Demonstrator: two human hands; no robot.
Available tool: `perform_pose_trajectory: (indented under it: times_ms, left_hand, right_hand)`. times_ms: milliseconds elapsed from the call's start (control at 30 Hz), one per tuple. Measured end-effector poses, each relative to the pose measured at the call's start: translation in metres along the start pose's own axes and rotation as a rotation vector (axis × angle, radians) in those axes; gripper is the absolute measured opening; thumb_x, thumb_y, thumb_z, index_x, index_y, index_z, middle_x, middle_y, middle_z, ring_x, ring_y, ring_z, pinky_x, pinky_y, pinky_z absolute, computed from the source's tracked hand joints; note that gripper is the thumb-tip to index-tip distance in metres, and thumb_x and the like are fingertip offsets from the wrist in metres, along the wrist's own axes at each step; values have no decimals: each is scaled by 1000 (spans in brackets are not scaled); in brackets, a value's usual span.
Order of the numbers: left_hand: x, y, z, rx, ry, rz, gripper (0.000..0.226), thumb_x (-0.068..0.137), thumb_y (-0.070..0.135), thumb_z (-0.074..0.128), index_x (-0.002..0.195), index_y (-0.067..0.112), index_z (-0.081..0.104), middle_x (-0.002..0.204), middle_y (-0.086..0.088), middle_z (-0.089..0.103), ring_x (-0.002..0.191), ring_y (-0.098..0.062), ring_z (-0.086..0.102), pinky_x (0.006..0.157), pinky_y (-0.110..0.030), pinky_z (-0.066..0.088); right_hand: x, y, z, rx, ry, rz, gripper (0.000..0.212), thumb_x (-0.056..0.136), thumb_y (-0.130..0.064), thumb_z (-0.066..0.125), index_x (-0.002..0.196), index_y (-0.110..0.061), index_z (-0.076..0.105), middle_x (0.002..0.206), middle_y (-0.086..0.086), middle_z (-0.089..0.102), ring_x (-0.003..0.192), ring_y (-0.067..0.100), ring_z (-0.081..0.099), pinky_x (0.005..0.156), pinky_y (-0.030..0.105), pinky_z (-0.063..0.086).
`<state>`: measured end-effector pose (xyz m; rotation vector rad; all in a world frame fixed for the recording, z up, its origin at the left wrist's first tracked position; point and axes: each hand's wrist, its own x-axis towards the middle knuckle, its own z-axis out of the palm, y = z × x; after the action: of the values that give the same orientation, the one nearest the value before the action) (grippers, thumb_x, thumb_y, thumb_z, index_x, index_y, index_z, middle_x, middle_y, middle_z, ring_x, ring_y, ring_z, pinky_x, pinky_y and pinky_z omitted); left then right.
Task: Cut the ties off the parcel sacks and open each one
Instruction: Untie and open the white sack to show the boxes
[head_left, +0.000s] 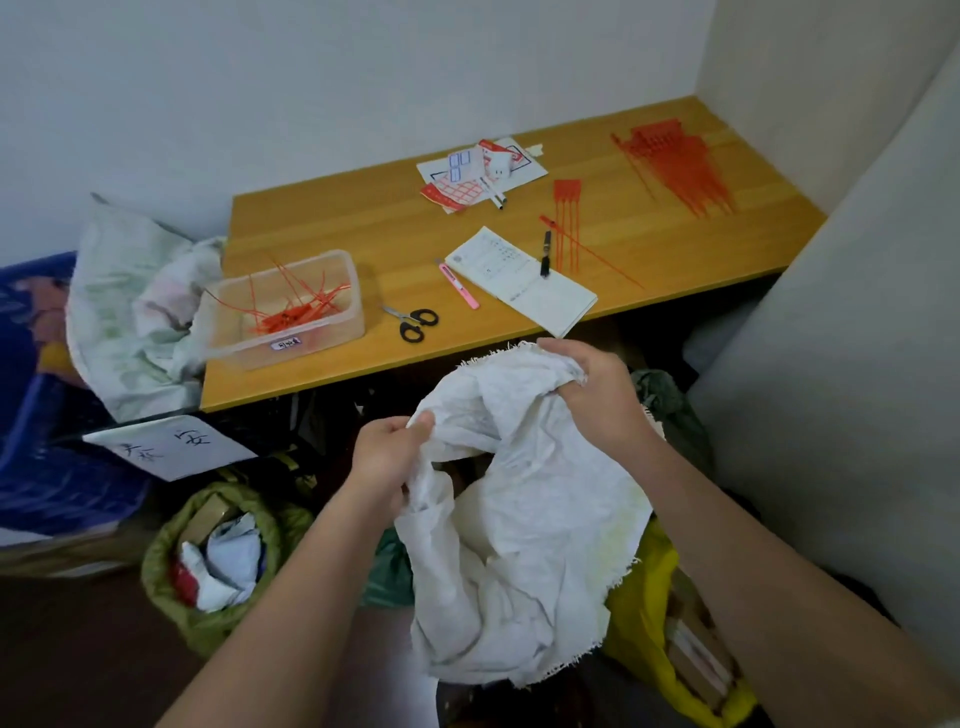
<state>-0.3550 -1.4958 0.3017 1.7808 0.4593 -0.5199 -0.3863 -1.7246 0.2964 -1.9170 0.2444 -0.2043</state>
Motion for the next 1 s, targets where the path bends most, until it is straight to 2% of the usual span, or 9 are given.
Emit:
perform_pose_trajectory:
  times_ms: [267,367,467,533,600,667,733,900,1000]
  left_hand:
    - [5,26,-1,-108,77,12,20,89,31,66,83,13,58,87,-7,51,73,-27,47,65,-38,38]
    - [6,39,5,-160,65,-44,22,88,35,67,88,16,55,93,-5,49,79,-26,47,73,-39,42]
    - [6,51,11,-178,87,-89,28,87,34,68,95,9,62,96,-13,60,87,-30,60,83,-42,51]
    - [5,59,13,-190,88,-91,29,86,35,70,95,9,60,97,-13,62,88,-29,61,79,-40,50]
    - [5,67,13,-199,74,-82,30,85,35,72,97,11,59,101,-14,63,91,-30,63,80,-42,51]
    - [6,74,10,-210,63,-90,44,83,35,72,107,0,62,113,-17,67,102,-34,66,88,-48,50]
    - [7,77,7,-206,59,-100,48,83,35,73,115,1,62,113,-17,68,100,-34,67,90,-51,51]
    - [7,37,7,-120,42,-226,40,87,33,69,113,4,63,108,-17,68,96,-38,65,85,-51,53]
    - [5,-5,13,-57,49,-335,35,89,31,66,109,3,64,108,-19,67,97,-39,64,81,-49,55]
  right_hand:
    - [29,-16,-13,-16,-4,-72,52,85,15,52,125,-16,64,124,-1,64,119,14,58,102,33,48]
    - [41,-27,-20,-22,10,-93,54,85,15,50,126,-17,64,122,-9,62,121,11,55,101,25,46]
    - [54,-39,-26,-33,6,-108,54,86,14,49,126,-19,64,120,-14,59,119,4,53,96,12,43]
    - [65,-47,-29,-32,8,-118,53,86,14,49,126,-17,64,120,-14,58,116,1,52,90,3,41]
    - [76,-56,-31,-27,23,-135,54,84,15,48,125,-16,65,117,-15,58,110,-4,52,86,0,40]
    - [85,-63,-31,-6,42,-160,55,82,16,48,123,-16,66,114,-16,59,100,-18,52,82,-2,39]
    - [88,-64,-28,16,46,-163,55,82,16,49,122,-17,66,114,-16,60,96,-25,50,81,-3,38]
    - [70,-31,-16,-86,-118,-36,50,86,11,54,124,-19,65,118,-13,61,111,0,52,87,3,40]
    - [50,2,-12,-194,-302,109,39,90,1,60,125,-16,65,126,-1,63,115,12,56,99,25,43]
